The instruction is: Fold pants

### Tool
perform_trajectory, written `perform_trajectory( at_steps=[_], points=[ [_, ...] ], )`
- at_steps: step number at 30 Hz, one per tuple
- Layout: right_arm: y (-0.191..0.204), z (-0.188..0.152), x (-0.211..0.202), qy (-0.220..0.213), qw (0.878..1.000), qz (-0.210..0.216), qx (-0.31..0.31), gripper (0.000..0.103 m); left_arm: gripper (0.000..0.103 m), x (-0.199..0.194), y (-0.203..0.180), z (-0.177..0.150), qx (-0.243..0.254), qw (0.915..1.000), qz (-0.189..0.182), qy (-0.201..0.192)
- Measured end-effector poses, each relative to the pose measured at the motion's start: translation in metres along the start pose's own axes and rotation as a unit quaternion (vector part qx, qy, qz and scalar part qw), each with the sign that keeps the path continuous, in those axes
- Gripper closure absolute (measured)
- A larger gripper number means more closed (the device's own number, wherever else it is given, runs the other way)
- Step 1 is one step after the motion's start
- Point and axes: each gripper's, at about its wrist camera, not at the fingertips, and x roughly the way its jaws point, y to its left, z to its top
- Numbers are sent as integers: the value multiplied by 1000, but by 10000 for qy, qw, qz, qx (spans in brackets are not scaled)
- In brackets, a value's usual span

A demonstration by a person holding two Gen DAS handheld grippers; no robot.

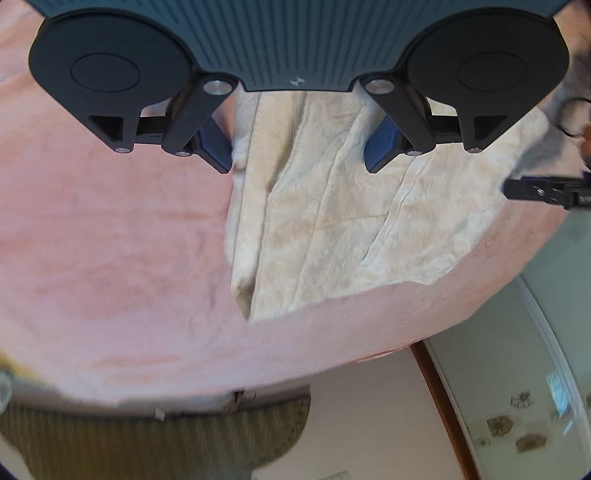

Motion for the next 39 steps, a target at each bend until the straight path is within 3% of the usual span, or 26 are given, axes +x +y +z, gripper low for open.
perform_trajectory(
  at_steps=[3, 5, 9, 11, 13, 14, 16, 19, 25, 28, 30, 32, 34, 36, 37, 39],
  points=[
    [-24, 9, 2, 189, 9965, 731, 346, 23, 25, 8, 18, 11, -399, 9968, -678, 150],
    [-36, 15, 6, 315, 9926, 1072, 474, 23, 25, 14, 22, 17, -433, 9956, -819, 139],
    [-51, 29, 22, 328, 9858, 1444, 790, 25, 25, 23, 8, 21, -166, 9975, -685, 60],
    [-53, 34, 30, 305, 9857, 1403, 880, 44, 30, 24, 0, 21, -112, 9987, -494, 35],
    [-51, 37, 32, 322, 9873, 1334, 797, 52, 58, 25, -7, 20, 75, 9996, -280, 65],
    [-47, 36, 29, 316, 9889, 1275, 695, 57, 62, 24, -9, 18, 154, 9997, -186, 19],
    [-38, 34, 22, 242, 9908, 1200, 581, 65, 84, 19, -11, 15, 229, 9995, -145, -158],
    [-16, 34, 9, 54, 9938, 1073, 293, 73, 93, 5, -19, 9, 338, 9982, -118, -487],
    [32, 60, -8, -386, 9919, 1112, -488, 75, 95, -38, -50, 17, 1140, 9828, 200, -1438],
    [58, 84, 3, -560, 9882, 1167, -819, 75, 95, -56, -43, 38, 1164, 9764, 389, -1776],
    [69, 98, 18, -669, 9858, 1261, -887, 75, 93, -57, -32, 56, 1141, 9750, 525, -1833],
    [82, 107, 39, -694, 9855, 1220, -951, 75, 92, -48, -14, 72, 937, 9789, 729, -1661],
    [87, 108, 71, -361, 9895, 1140, -807, 71, 83, -32, 7, 80, 666, 9830, 1075, -1333],
    [94, 102, 101, 0, 9952, 556, -806, 63, 74, -16, 24, 80, 528, 9818, 1476, -1072],
    [96, 93, 110, 99, 9952, 88, -967, 58, 64, -17, 29, 78, 543, 9812, 1467, -1130],
    [99, 82, 105, -107, 9944, -201, -1035, 51, 62, -31, 24, 68, 591, 9771, 1526, -1363]
  ],
)
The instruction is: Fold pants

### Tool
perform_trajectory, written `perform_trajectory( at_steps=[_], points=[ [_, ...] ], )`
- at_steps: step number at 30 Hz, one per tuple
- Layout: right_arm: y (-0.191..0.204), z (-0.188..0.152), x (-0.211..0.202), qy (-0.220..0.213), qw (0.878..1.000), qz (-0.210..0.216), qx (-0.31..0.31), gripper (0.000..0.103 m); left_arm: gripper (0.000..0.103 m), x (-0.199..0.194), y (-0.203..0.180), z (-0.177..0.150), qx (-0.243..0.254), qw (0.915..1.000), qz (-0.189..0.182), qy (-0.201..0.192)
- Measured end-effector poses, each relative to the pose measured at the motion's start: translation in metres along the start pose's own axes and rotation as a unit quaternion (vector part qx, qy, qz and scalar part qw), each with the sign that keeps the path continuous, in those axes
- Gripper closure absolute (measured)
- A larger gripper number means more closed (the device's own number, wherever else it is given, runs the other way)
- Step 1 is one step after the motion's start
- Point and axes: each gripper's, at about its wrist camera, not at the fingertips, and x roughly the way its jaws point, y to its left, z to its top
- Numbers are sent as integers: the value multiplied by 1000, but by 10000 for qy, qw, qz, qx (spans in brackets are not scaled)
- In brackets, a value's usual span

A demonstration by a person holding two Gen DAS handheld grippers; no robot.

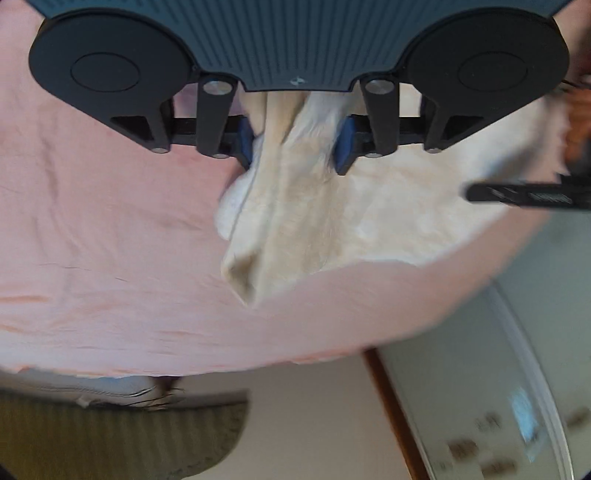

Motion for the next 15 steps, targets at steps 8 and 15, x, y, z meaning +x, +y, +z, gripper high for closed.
perform_trajectory(
  at_steps=[8, 15],
  points=[
    [57, -38, -75, -887, 9925, 477, -698, 47, 32, -41, -31, -38, 930, 9933, 578, -372],
    [62, -48, -71, -450, 9984, 271, 226, 42, 29, -75, -33, -61, 704, 9930, 820, -467]
  ],
)
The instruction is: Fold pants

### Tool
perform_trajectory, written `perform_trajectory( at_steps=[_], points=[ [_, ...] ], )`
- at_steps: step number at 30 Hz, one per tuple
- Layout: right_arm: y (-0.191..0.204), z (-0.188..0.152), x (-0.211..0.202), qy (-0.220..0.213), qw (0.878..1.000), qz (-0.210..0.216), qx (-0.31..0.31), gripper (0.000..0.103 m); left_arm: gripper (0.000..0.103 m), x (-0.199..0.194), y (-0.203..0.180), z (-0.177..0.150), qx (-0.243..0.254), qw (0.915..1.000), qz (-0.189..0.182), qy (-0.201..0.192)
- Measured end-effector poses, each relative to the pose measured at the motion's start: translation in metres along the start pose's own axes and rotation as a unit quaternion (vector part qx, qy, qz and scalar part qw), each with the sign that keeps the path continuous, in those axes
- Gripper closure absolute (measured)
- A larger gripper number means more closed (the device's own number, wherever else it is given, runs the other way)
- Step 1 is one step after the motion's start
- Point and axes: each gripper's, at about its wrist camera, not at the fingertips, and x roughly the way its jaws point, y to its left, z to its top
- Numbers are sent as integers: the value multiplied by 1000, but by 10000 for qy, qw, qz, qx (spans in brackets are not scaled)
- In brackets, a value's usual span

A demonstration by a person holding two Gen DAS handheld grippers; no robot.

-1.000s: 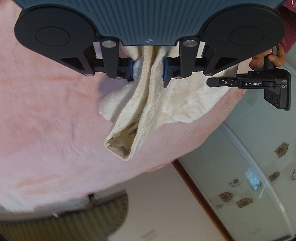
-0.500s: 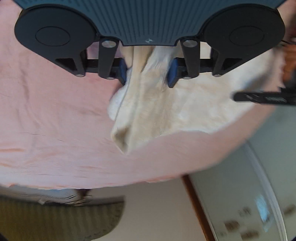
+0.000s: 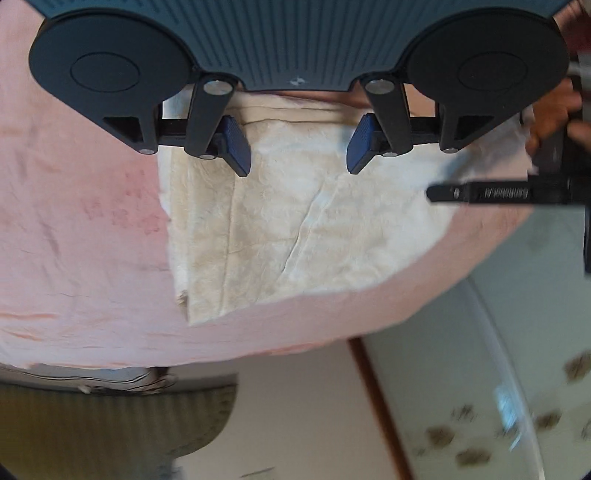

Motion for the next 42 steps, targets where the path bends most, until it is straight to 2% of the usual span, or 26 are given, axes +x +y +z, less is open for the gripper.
perform_trajectory(
  at_steps=[2, 3, 4, 6, 8, 11, 15, 22, 32, 42],
  points=[
    [13, -8, -19, -195, 9997, -174, -15, 17, 25, -18, -10, -9, 258, 9992, 188, -257],
    [21, -13, -26, -296, 9995, -126, -43, 15, 19, -26, -15, -15, 365, 9983, 263, -368],
    [26, -17, -30, -330, 9994, 18, -61, 14, 15, -31, -20, -21, 432, 9977, 327, -398],
    [38, -27, -33, -228, 9993, 281, -24, 14, 15, -37, -23, -32, 450, 9980, 356, -280],
    [50, -35, -34, -130, 9996, 259, -63, 14, 15, -41, -22, -41, 337, 9990, 263, -128],
    [68, -47, -34, -4, 9993, -103, -366, 14, 15, -45, -17, -56, 143, 9997, 178, 54],
    [73, -61, -35, 59, 9987, -376, -327, 10, 14, -45, -11, -73, -36, 9996, 238, 143],
    [79, -78, -28, 28, 9895, -990, -1048, 8, 13, -41, -10, -77, 76, 9993, 343, 148],
    [54, -84, -24, 139, 9947, -849, -568, 8, 11, -34, -14, -85, 278, 9985, 452, 153],
    [49, -91, -15, 196, 9953, -797, -510, 5, 1, -29, -16, -96, 409, 9975, 570, -7]
  ],
)
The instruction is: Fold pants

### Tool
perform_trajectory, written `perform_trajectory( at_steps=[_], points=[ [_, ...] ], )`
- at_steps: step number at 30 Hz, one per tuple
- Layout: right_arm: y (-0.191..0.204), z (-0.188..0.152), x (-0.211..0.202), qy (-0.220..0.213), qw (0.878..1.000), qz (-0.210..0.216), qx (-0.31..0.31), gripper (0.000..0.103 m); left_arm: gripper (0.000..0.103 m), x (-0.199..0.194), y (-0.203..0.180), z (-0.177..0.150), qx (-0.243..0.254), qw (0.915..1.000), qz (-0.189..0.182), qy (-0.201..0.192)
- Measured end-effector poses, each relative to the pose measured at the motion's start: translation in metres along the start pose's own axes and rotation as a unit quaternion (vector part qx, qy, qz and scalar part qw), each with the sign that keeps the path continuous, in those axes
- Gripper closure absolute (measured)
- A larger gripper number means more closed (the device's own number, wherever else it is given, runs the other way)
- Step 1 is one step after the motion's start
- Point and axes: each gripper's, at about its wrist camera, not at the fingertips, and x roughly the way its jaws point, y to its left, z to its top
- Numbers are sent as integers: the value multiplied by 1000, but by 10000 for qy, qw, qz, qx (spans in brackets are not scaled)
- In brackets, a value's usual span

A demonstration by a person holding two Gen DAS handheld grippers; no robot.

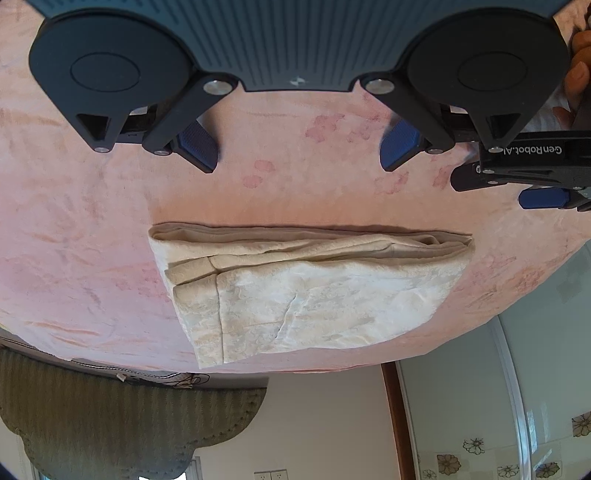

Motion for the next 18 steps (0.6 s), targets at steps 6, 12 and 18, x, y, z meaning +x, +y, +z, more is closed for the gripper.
perform_trajectory(
  at_steps=[6, 12, 18],
  points=[
    [1, -2, 3, -6, 10000, 33, -66, 0, 0, 2, 2, 0, -23, 10000, -21, 11],
    [0, -2, 3, -12, 10000, 65, -35, 0, 0, 2, 4, 0, -41, 10000, -39, 11],
    [2, -2, 4, -3, 10000, 44, -57, 0, 0, 2, 4, 0, -42, 10000, -40, 11]
  ],
)
